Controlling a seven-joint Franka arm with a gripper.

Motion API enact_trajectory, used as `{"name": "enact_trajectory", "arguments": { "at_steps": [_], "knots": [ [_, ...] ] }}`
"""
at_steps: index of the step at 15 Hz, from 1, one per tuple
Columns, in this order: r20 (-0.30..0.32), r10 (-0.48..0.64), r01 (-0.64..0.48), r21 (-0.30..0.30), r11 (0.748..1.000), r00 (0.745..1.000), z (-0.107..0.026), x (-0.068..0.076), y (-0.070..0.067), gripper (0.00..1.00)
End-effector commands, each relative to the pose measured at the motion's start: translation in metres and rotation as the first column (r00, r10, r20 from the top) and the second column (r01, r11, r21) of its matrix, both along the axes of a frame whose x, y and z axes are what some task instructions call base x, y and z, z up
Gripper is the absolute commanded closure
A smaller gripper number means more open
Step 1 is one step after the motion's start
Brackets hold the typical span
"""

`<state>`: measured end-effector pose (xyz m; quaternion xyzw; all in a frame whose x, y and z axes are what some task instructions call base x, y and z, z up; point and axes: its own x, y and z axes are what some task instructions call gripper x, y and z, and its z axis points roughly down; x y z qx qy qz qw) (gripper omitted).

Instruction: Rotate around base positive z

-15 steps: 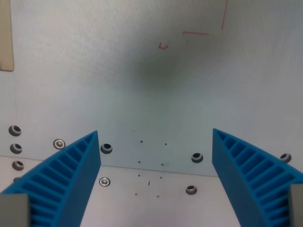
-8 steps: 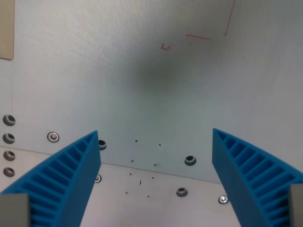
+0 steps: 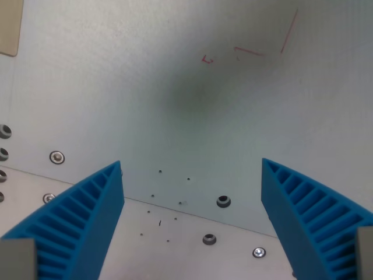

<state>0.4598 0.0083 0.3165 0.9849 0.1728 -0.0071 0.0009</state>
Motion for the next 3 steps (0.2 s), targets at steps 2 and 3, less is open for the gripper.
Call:
{"name": "enact_trajectory", "arguments": {
  "at_steps": [2, 3],
  "knots": [
    [0.008, 0.183, -0.183, -0.005, 0.983, 0.983, 0.0032, 0.0000, -0.0003, 0.00],
    [0.008, 0.196, -0.196, -0.005, 0.981, 0.980, 0.0032, 0.0000, -0.0003, 0.00]
  ]
}}
